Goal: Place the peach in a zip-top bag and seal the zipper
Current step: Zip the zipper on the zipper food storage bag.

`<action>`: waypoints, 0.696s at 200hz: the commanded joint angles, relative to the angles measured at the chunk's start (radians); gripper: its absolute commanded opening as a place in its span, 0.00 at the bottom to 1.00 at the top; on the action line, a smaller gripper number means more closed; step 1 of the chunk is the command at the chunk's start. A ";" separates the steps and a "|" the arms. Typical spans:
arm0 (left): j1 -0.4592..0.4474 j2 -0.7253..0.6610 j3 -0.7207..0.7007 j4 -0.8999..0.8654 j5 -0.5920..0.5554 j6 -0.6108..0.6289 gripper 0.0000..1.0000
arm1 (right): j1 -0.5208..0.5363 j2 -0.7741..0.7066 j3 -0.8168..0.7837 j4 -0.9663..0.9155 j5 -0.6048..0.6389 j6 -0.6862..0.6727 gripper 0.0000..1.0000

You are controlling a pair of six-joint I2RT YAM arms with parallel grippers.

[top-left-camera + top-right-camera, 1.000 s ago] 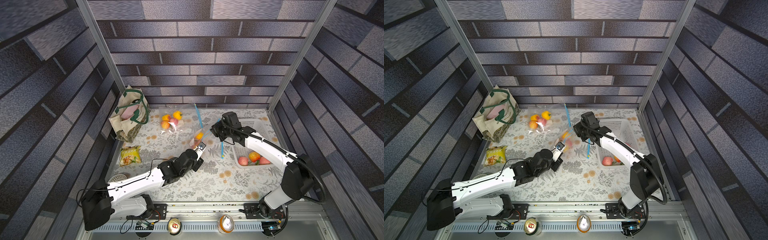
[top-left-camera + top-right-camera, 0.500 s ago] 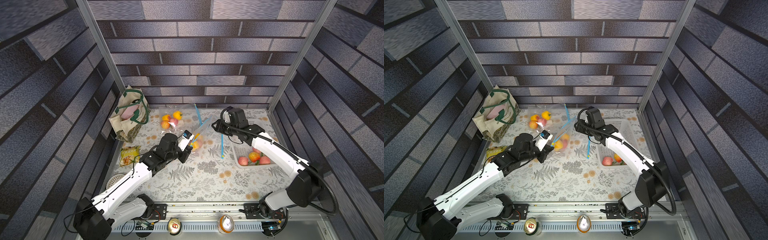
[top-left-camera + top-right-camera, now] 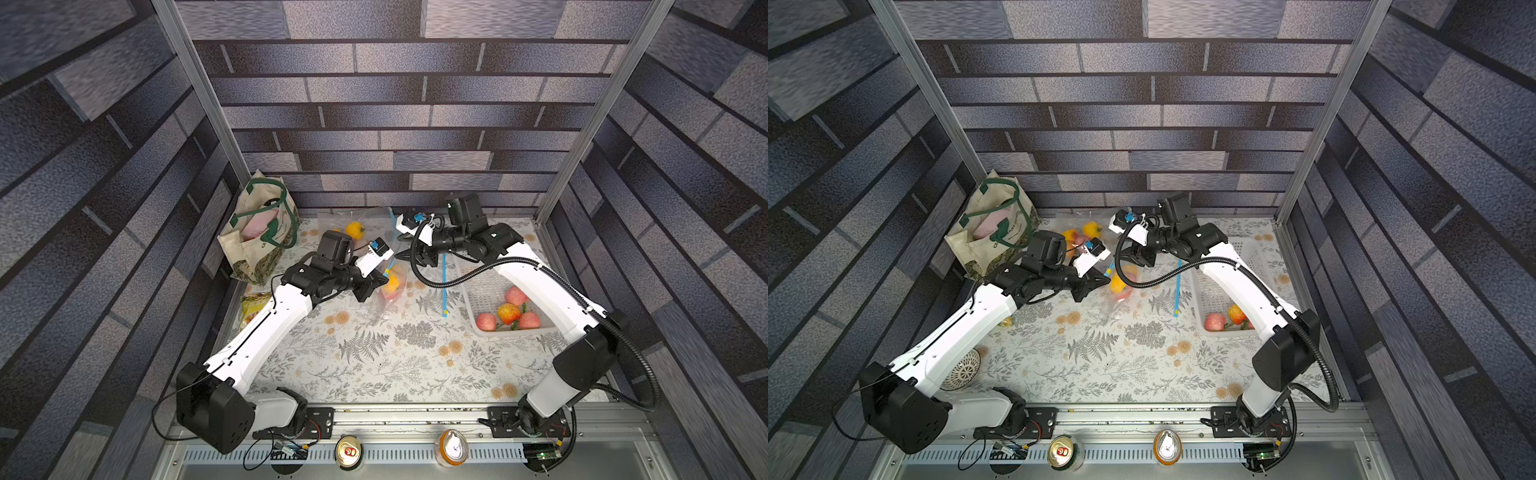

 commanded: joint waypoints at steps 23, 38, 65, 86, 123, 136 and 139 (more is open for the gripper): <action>-0.001 -0.040 -0.008 -0.035 0.057 0.115 0.00 | 0.013 -0.020 -0.077 -0.115 -0.232 -0.305 0.51; 0.004 -0.052 -0.027 -0.028 0.089 0.156 0.00 | 0.009 -0.012 -0.081 -0.121 -0.271 -0.317 0.50; 0.009 -0.076 -0.053 -0.027 0.077 0.221 0.00 | 0.009 0.060 0.019 -0.259 -0.288 -0.399 0.45; 0.008 -0.088 -0.059 -0.061 0.059 0.279 0.00 | 0.008 0.111 0.091 -0.328 -0.303 -0.435 0.42; 0.014 -0.111 -0.064 -0.078 0.055 0.301 0.00 | 0.023 0.163 0.143 -0.345 -0.279 -0.451 0.42; 0.016 -0.114 -0.065 -0.074 0.050 0.301 0.00 | 0.026 0.186 0.172 -0.382 -0.286 -0.471 0.42; 0.016 -0.114 -0.066 -0.073 0.048 0.300 0.00 | 0.026 0.189 0.181 -0.393 -0.290 -0.478 0.42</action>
